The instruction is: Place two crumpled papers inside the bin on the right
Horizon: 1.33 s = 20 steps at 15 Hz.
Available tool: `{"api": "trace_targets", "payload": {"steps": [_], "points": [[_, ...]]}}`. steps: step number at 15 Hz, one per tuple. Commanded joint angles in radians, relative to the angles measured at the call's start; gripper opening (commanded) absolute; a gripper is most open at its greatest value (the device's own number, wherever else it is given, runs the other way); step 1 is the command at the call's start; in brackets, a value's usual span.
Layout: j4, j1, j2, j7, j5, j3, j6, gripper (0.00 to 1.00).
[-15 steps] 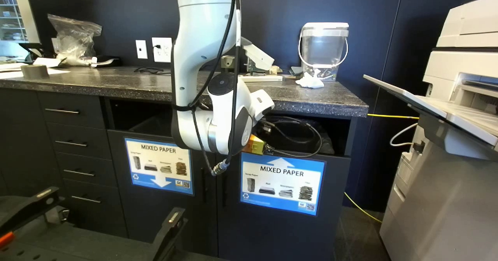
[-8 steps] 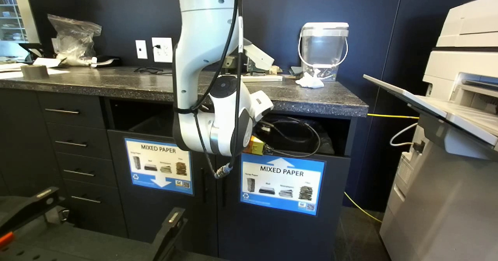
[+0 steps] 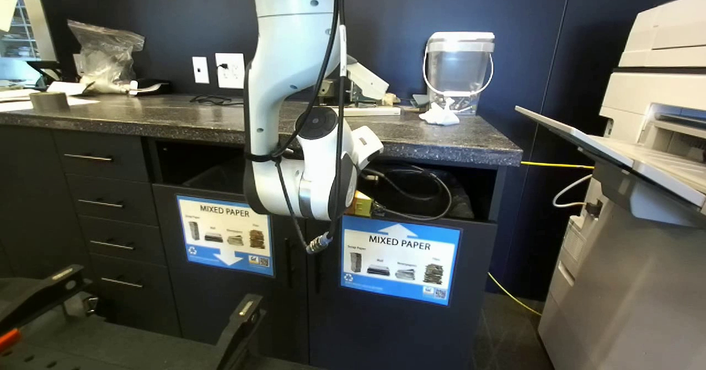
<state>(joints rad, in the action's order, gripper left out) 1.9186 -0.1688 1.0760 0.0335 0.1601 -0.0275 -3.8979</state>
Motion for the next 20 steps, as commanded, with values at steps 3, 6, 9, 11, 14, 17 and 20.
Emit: {"api": "trace_targets", "payload": {"steps": [3, 6, 9, 11, 14, 17, 20], "points": [[0.015, -0.006, -0.037, -0.018, 0.065, 0.003, 0.043, 1.00], [0.041, -0.002, -0.072, -0.037, 0.064, -0.006, 0.052, 1.00], [0.091, 0.008, -0.121, -0.062, 0.057, -0.019, 0.053, 1.00], [0.134, 0.032, -0.154, -0.090, 0.040, -0.033, 0.062, 1.00], [0.202, 0.054, -0.231, -0.123, 0.032, -0.051, 0.114, 1.00], [0.301, 0.088, -0.341, -0.161, 0.017, -0.086, 0.211, 1.00], [0.391, 0.124, -0.469, -0.212, 0.029, -0.125, 0.411, 1.00]]}}
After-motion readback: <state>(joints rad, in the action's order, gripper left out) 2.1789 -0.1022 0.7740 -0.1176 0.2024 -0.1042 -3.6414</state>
